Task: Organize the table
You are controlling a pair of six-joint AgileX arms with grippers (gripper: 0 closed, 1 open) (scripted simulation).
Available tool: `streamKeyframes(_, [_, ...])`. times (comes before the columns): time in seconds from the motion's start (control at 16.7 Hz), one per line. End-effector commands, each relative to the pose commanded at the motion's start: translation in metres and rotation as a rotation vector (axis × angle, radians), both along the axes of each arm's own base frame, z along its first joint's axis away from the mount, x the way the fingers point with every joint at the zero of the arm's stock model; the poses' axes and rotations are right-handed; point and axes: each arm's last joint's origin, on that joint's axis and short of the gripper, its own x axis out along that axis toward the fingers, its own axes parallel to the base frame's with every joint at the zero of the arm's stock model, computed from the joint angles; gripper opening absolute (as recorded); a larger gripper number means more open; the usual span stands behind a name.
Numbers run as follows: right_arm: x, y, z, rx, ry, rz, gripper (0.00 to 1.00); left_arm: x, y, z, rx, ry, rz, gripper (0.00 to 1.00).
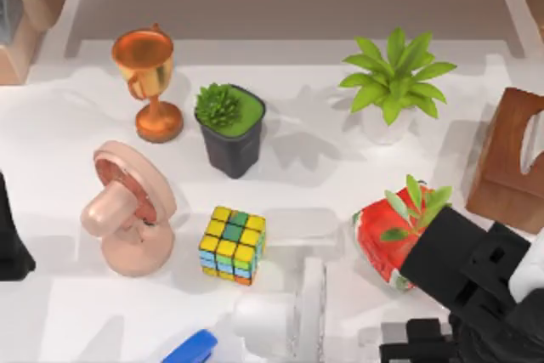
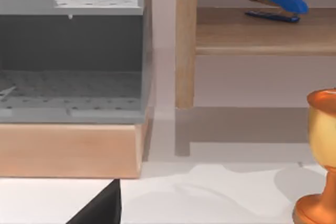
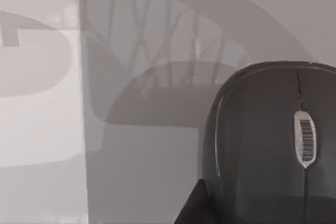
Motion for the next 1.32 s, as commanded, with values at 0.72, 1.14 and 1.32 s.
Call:
streamKeyframes(0.72, [0.0,0.0,0.0,0.0,0.0,0.0,0.75,0.0,0.0,0.0,0.0,0.0,0.0,1.0])
streamKeyframes(1.14, [0.0,0.0,0.0,0.0,0.0,0.0,1.0,0.0,0.0,0.0,0.0,0.0,0.0,1.0])
streamKeyframes(1.32, [0.0,0.0,0.0,0.0,0.0,0.0,1.0,0.0,0.0,0.0,0.0,0.0,0.0,1.0])
